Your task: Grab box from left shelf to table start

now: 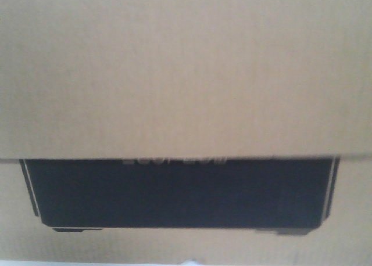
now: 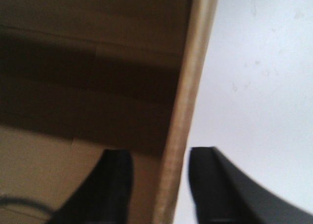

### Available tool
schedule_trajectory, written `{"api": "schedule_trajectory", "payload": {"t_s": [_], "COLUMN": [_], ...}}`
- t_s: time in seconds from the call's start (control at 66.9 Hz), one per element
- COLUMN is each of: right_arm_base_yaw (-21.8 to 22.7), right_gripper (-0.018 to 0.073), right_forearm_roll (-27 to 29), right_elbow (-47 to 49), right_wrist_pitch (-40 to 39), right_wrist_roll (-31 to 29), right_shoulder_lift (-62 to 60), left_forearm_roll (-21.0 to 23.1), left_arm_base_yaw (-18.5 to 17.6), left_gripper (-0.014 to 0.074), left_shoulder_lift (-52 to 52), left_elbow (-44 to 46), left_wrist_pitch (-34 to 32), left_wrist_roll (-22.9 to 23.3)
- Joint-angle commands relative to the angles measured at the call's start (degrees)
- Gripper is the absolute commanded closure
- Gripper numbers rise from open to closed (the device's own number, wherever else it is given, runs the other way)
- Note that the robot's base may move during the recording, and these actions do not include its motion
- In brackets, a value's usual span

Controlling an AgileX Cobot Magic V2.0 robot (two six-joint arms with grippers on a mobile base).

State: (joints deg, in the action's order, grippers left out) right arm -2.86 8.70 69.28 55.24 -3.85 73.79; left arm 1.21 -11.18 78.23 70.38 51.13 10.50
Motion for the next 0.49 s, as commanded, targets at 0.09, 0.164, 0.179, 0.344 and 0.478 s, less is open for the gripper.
{"api": "schedule_trajectory", "payload": {"t_s": [0.09,0.164,0.179,0.344,0.478], "right_arm_base_yaw": [0.20,0.20,0.20,0.31,0.31], "right_gripper": [-0.0044,-0.0043,-0.0043,-0.0043,-0.0011], "right_forearm_roll": [-0.02,-0.94,-1.19,-2.15,-2.15], "right_elbow": [2.55,2.81,2.89,5.19,7.27], "right_wrist_pitch": [-3.32,-2.95,-2.82,-1.30,0.00], "right_wrist_roll": [-0.97,-0.91,-0.90,-0.69,-0.62], "right_shoulder_lift": [-2.12,-2.27,-2.34,-3.80,-6.96], "left_forearm_roll": [-1.21,-0.89,-0.89,-1.21,-0.89], "left_arm_base_yaw": [0.41,0.41,0.41,0.41,0.41], "left_gripper": [0.0129,0.0041,0.0030,0.0027,0.0029], "left_shoulder_lift": [-0.66,-0.66,-0.66,-1.61,-4.99], "left_elbow": [1.74,2.28,2.54,7.10,10.85], "left_wrist_pitch": [-2.00,-1.34,-1.06,2.29,5.43], "left_wrist_roll": [0.32,0.32,0.32,-0.37,-2.51]}}
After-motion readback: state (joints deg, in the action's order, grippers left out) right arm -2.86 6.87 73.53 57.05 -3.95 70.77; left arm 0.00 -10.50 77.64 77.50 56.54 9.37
